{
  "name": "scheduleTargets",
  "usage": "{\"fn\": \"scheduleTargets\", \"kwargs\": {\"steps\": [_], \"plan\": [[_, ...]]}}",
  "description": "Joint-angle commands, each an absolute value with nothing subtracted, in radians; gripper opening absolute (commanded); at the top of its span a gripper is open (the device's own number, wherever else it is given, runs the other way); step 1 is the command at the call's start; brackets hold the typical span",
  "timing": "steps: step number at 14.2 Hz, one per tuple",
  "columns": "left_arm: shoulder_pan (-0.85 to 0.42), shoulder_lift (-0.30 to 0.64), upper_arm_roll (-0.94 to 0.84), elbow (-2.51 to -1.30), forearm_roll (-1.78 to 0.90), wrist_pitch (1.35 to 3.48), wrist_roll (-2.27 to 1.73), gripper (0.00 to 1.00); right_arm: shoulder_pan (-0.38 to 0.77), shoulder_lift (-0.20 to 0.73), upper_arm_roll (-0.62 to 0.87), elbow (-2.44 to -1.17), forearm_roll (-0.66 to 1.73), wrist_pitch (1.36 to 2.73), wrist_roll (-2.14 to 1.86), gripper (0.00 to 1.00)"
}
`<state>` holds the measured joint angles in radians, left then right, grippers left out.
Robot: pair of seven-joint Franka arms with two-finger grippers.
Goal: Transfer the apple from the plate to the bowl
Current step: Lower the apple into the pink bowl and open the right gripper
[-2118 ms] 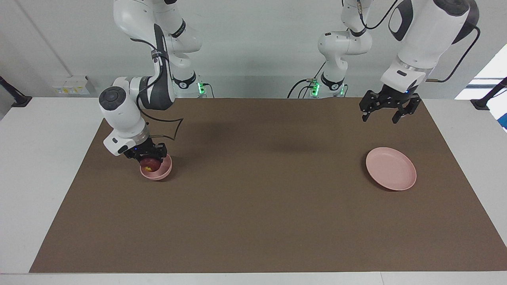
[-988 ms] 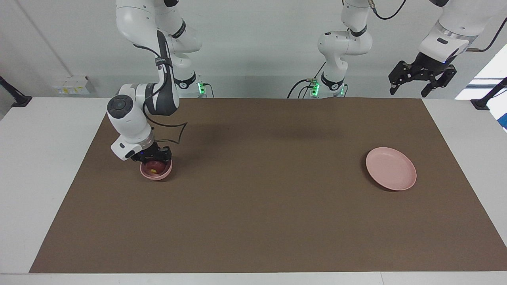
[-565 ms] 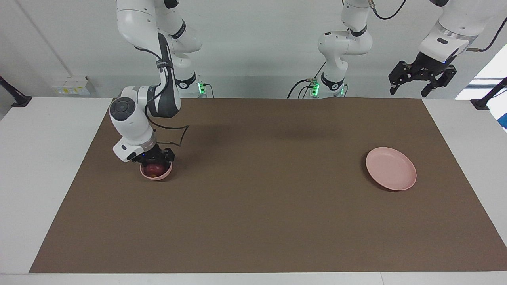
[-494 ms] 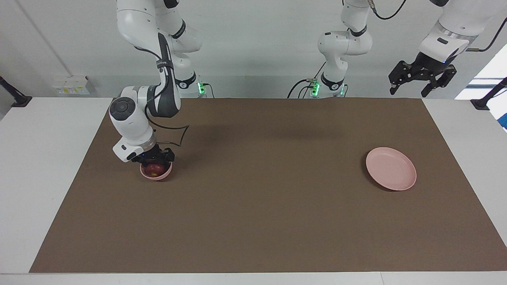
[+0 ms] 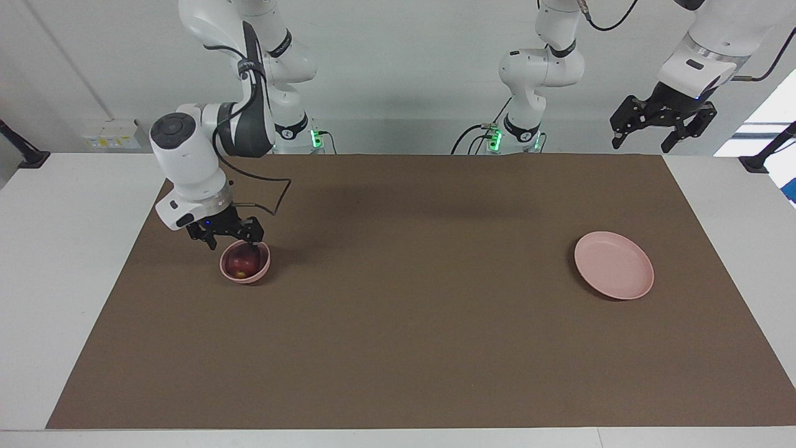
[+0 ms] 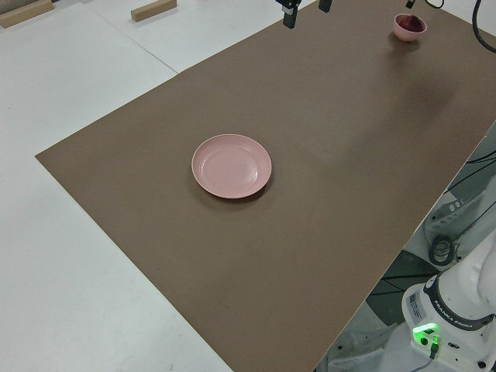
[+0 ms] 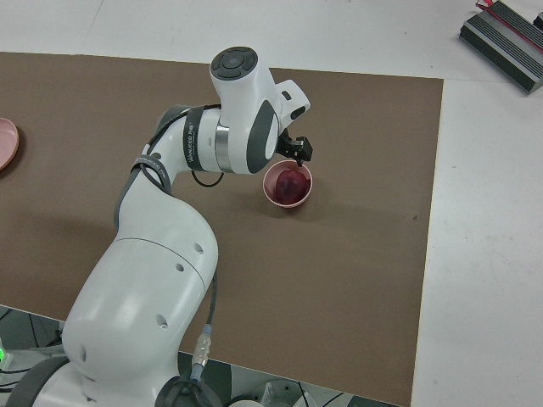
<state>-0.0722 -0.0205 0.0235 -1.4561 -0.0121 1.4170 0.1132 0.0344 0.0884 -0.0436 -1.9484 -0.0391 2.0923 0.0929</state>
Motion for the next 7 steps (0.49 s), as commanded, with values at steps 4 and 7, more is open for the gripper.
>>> {"fn": "scheduleTargets", "kwargs": {"steps": [4,7], "plan": [[-0.075,-0.028,0.026,-1.448,0.005,1.397,0.121,1.0,0.112,-0.014,-0.028,-1.93,-0.06,2.002,0.279,1.0],[-0.075,-0.028,0.028,-1.448,0.005,1.397,0.121,1.0,0.101,-0.035,-0.031,-1.766,-0.058,1.785,0.258,1.0]]}}
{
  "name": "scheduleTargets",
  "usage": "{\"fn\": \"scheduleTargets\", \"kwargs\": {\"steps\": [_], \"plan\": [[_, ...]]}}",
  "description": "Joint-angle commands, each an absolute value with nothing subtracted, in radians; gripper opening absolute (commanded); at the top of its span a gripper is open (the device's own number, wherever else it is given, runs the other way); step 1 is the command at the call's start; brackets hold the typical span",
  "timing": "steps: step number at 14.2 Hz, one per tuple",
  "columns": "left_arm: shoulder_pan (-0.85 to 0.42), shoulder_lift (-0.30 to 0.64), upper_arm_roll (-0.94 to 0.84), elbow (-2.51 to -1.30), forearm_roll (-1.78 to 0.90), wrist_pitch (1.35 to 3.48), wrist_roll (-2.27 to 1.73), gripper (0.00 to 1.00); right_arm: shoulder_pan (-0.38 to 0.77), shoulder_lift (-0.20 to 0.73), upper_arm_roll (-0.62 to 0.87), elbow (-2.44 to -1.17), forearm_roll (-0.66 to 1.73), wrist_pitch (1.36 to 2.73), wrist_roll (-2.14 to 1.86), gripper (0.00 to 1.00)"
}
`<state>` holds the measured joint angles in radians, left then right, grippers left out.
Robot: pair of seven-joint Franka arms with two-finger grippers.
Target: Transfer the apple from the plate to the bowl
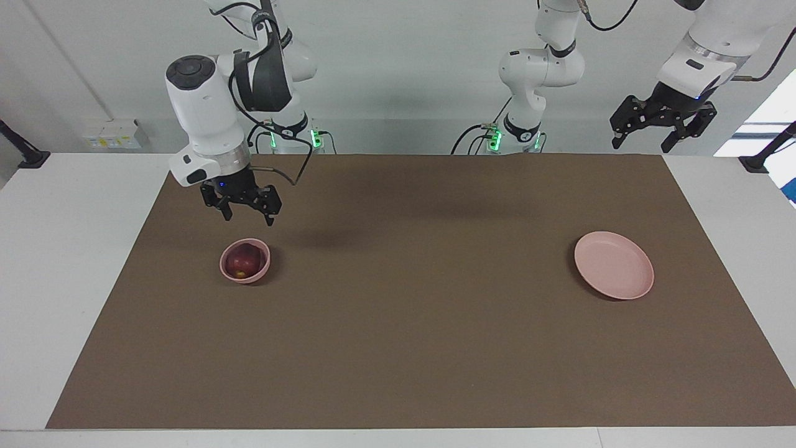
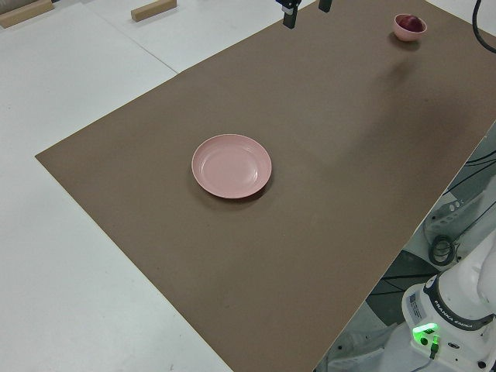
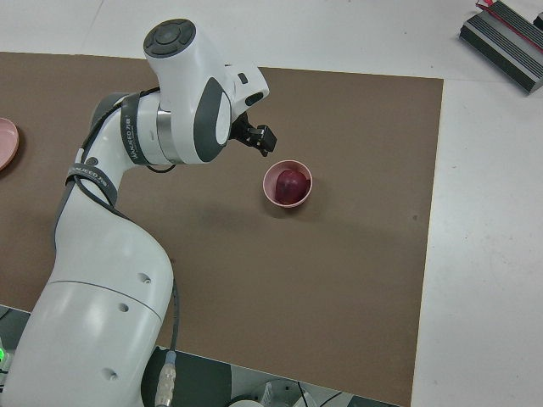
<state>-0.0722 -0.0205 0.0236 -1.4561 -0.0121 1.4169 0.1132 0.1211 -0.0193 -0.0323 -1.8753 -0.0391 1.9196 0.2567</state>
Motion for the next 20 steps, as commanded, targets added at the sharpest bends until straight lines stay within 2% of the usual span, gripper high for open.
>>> {"fn": "scheduleTargets", "kwargs": {"steps": [1,8,13,18,20], "plan": [[-0.075,-0.028,0.028,-1.448,0.005,1.397,0.121,1.0,0.101,-0.047,-0.037,-1.722,-0.057,1.729,0.239,1.0],[-0.075,-0.028,0.028,-1.448,0.005,1.397,0.121,1.0,0.095,-0.066,-0.048,-1.455,-0.048,1.401,0.167,1.0],[-0.075,-0.028,0.028,-1.448,0.005,1.397,0.121,1.0,0.083,-0.126,-0.072,-1.535,0.003,1.414,0.12,1.0],[-0.075,-0.028,0.028,-1.448,0.005,1.397,0.121,1.0,0.078,-0.124,-0.075,-1.532,-0.015,1.416,0.064,1.0],[-0.077,-0.028,0.028,-1.448,0.005,1.397,0.121,1.0,0.068,-0.104,-0.075,-1.491,-0.018,1.378,0.039,1.0]]}}
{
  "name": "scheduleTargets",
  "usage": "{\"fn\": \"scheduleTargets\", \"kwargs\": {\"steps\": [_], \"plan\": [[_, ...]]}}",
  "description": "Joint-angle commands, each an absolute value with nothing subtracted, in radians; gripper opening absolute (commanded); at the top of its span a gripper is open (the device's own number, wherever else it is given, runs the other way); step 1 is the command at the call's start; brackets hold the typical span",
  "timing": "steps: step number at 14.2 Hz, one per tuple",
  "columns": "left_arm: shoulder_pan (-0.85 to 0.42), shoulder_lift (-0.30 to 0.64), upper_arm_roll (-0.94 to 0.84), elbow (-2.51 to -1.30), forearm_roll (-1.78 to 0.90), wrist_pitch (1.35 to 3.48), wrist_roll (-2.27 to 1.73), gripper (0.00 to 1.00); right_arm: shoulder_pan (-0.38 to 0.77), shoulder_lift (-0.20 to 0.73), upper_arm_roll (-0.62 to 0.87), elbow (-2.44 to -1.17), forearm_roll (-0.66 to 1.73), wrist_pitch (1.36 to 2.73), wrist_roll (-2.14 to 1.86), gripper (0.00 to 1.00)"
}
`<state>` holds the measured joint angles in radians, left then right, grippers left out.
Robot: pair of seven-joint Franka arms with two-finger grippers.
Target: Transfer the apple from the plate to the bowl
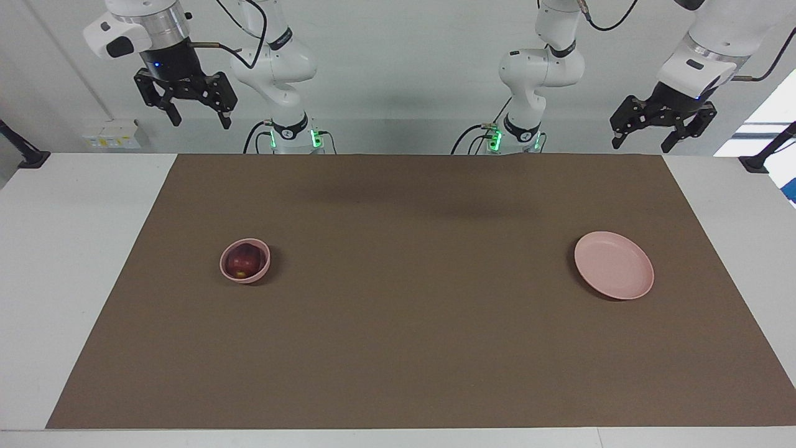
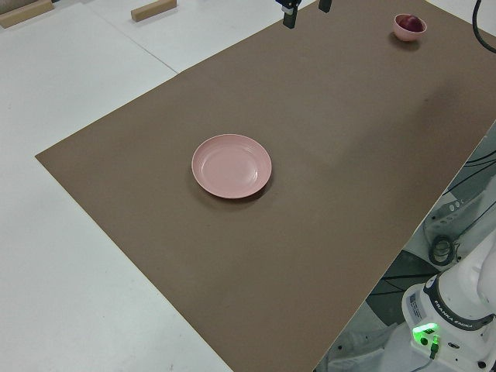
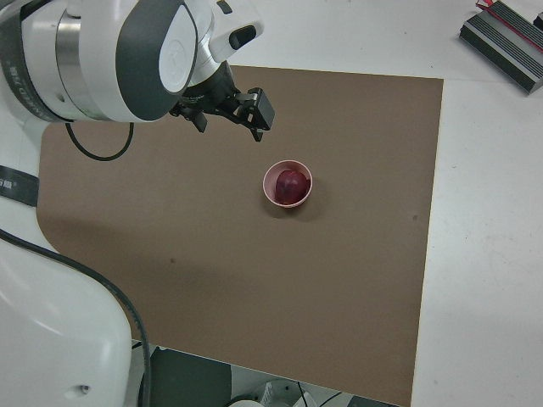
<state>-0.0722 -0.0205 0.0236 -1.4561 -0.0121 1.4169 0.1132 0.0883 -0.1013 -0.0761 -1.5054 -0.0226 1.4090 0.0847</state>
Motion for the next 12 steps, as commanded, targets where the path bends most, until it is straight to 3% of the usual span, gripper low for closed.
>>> {"fn": "scheduleTargets", "kwargs": {"steps": [1,12], "plan": [[-0.075,-0.028,0.028,-1.448,0.005,1.397,0.121,1.0,0.057,-0.101,-0.075,-1.485,-0.018,1.368,0.019,1.0],[-0.077,-0.031,0.025,-1.453,-0.002,1.394,0.114,1.0,0.055,-0.106,-0.074,-1.506,0.002,1.373,0.011,1.0]]}}
